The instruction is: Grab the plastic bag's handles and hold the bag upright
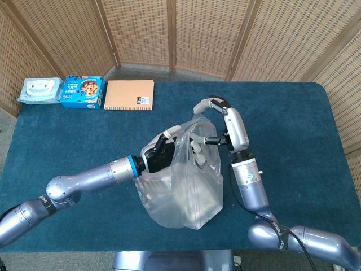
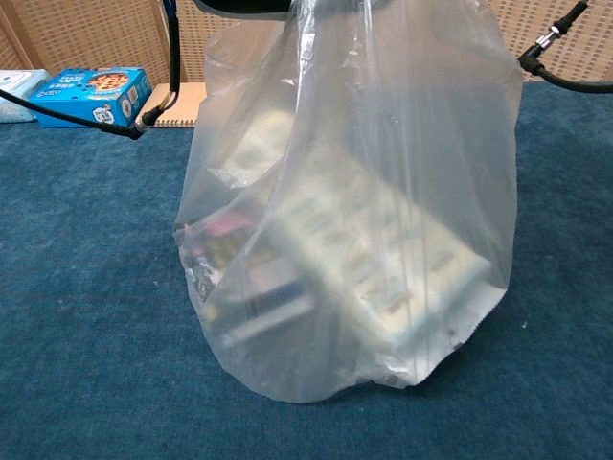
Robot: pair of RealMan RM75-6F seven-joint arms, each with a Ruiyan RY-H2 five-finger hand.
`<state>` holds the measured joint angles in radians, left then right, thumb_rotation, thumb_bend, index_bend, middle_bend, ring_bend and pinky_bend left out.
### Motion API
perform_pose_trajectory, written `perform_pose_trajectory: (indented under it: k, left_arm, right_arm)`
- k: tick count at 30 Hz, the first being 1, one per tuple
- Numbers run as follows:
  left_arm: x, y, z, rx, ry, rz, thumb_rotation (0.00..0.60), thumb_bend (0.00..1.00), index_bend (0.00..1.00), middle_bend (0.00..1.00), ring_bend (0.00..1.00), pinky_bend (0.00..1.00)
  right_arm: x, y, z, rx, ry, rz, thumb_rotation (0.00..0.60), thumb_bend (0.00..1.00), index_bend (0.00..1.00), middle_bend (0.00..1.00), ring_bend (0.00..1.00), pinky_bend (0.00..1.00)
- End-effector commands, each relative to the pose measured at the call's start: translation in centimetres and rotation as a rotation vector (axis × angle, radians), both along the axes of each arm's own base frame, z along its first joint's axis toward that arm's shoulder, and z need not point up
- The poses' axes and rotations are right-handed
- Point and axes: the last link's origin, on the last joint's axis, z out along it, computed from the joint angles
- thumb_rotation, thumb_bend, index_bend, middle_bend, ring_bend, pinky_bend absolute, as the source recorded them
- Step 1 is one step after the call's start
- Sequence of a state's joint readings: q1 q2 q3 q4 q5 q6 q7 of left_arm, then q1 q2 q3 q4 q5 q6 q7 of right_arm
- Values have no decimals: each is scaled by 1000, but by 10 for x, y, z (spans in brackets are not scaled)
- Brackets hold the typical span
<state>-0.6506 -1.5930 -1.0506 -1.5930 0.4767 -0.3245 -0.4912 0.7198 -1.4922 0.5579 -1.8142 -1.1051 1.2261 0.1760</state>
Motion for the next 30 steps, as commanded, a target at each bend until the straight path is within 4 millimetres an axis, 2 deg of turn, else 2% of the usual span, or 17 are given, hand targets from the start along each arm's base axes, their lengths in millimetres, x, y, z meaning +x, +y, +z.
perform_pose_trajectory:
  k: [1, 11, 23, 30]
  left_arm:
    - [-2, 2, 1, 3, -4, 14, 0, 289, 459, 467, 419, 466]
    - [-5, 14, 6, 34, -29, 77, 0, 288, 459, 467, 428, 472]
    - [-9, 14, 4, 30, -18, 80, 0, 288, 459, 467, 431, 472]
    - [-16, 11, 13, 46, -13, 69, 0, 287, 459, 467, 431, 472]
  right_arm:
    - [-2, 0, 1, 17, 5, 5, 543, 125, 439, 411, 288, 142]
    - [-16, 3, 5, 68, 38, 39, 546, 134, 410, 386, 271, 136]
    - [-26, 1, 18, 56, 28, 51, 544, 136, 396, 383, 266, 135]
    - [-44, -2, 28, 12, 41, 16, 545, 137, 388, 374, 257, 135]
